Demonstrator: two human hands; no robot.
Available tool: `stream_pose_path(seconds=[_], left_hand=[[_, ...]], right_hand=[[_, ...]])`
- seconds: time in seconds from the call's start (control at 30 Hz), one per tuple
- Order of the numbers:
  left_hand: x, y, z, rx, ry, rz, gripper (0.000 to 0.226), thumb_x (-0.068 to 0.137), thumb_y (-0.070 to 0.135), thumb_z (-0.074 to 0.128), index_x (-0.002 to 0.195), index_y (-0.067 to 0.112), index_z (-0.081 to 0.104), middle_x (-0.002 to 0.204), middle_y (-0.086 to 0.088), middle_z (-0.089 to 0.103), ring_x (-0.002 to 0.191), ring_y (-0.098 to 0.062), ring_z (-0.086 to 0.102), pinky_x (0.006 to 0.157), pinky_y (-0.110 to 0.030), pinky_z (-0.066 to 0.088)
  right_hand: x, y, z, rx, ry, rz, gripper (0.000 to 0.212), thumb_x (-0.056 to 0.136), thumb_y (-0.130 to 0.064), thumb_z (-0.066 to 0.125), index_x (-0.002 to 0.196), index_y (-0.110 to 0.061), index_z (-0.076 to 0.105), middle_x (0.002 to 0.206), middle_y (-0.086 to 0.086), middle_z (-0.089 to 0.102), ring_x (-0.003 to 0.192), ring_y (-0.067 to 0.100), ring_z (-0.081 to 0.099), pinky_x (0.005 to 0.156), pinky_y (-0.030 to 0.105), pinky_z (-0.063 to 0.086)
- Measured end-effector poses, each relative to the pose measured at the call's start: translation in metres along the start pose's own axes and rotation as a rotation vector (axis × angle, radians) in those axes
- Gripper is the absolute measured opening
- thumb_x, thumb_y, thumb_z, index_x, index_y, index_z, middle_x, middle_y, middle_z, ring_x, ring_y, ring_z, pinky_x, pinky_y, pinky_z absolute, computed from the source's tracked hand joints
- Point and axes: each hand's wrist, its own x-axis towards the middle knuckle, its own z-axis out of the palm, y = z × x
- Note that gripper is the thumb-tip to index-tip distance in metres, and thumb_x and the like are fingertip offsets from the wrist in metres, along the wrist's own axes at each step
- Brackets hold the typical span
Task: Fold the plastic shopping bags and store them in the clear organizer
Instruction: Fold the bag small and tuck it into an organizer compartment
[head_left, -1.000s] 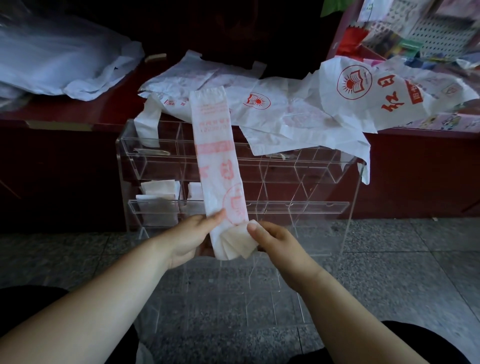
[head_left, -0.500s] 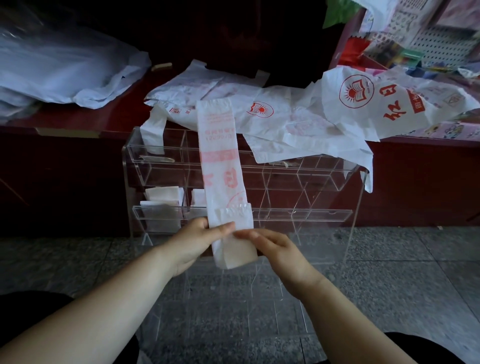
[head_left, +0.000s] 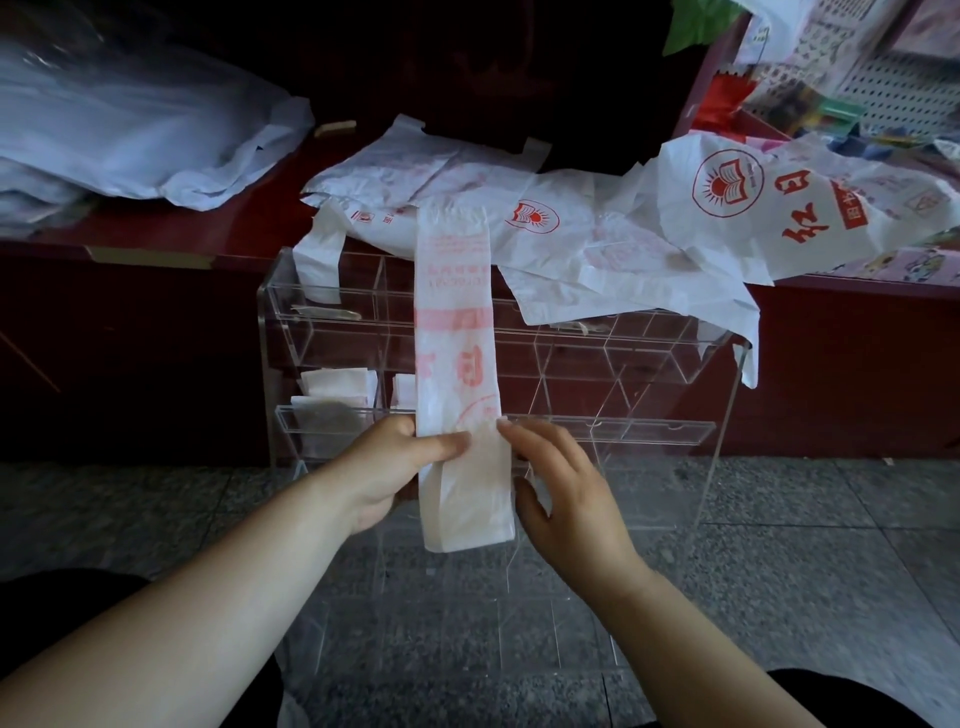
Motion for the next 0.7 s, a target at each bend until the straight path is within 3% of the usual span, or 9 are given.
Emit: stream_pose_path(seconds=[0.1,0.23,0.3,0.4,0.5,0.6,0.63,0.7], left_hand=[[-0.002,0.001,0.001,0.017,-0.063,-0.011,0.015,0.083,0.005,0.059,0.087,0.017,0.066,0.072,0.007,0.072,0.075,-0.009,0.067,0.069,-0.022,0.052],[-0.005,0.001,0.0,0.021,-0.114,-0.043,0.016,0.084,0.004,0.056,0.086,0.017,0.065,0.072,0.006,0.072,0.07,-0.006,0.068,0.069,-0.02,0.053],[-0.005,0.001,-0.001,0.019,-0.119,-0.064,0.014,0.084,0.005,0.057,0.087,0.015,0.065,0.072,0.004,0.072,0.072,-0.01,0.067,0.071,-0.022,0.053],[-0.007,0.003,0.0,0.051,-0.152,-0.092,0.009,0.083,0.015,0.059,0.089,0.016,0.064,0.072,0.006,0.072,0.071,-0.009,0.068,0.066,-0.019,0.054],[-0.006,0.006,0.0,-0.098,-0.176,-0.122,0.017,0.081,0.023,0.055,0.095,0.017,0.061,0.078,0.004,0.073,0.073,-0.009,0.069,0.064,-0.019,0.055],[-0.006,0.011,0.001,-0.267,-0.106,-0.075,0.017,0.09,0.011,0.046,0.089,0.011,0.062,0.073,0.001,0.073,0.065,-0.009,0.069,0.055,-0.019,0.054],[-0.005,0.011,0.001,-0.3,-0.065,-0.058,0.019,0.09,0.006,0.045,0.084,0.01,0.063,0.07,-0.001,0.072,0.061,-0.009,0.068,0.052,-0.019,0.054],[-0.006,0.01,0.004,-0.305,-0.033,-0.028,0.015,0.082,0.006,0.051,0.079,0.01,0.066,0.074,-0.005,0.072,0.061,-0.012,0.068,0.055,-0.022,0.056]], right_hand=[[0.001,0.005,0.008,-0.148,0.075,-0.149,0.034,0.083,-0.017,0.056,0.116,-0.017,0.048,0.122,0.002,0.042,0.1,0.015,0.05,0.082,0.021,0.047],[0.002,0.008,0.01,-0.093,0.143,-0.202,0.02,0.087,-0.02,0.054,0.107,-0.018,0.054,0.124,0.007,0.046,0.091,0.015,0.049,0.086,0.017,0.04],[0.003,0.01,0.01,-0.067,0.147,-0.209,0.014,0.092,-0.022,0.05,0.103,-0.018,0.056,0.115,0.008,0.06,0.086,0.014,0.05,0.086,0.01,0.037],[0.003,0.011,0.008,-0.016,0.166,-0.202,0.018,0.078,-0.011,0.064,0.096,-0.011,0.064,0.095,0.01,0.071,0.087,0.011,0.054,0.088,0.007,0.037],[0.004,0.01,0.006,0.057,0.15,-0.136,0.037,0.066,-0.001,0.073,0.097,-0.016,0.06,0.09,0.002,0.071,0.087,0.008,0.056,0.085,0.003,0.039],[0.004,0.0,0.003,0.169,0.065,0.035,0.011,0.08,-0.029,0.062,0.083,-0.019,0.063,0.075,-0.007,0.063,0.071,0.006,0.055,0.065,0.005,0.042],[0.004,-0.003,0.001,0.21,0.04,0.13,0.025,0.082,-0.039,0.056,0.072,-0.018,0.063,0.064,-0.009,0.059,0.064,0.005,0.053,0.057,0.008,0.041],[0.005,-0.011,0.0,0.304,-0.021,0.315,0.033,0.082,-0.042,0.052,0.054,-0.025,0.05,0.05,-0.014,0.049,0.052,0.002,0.045,0.048,0.012,0.032]])
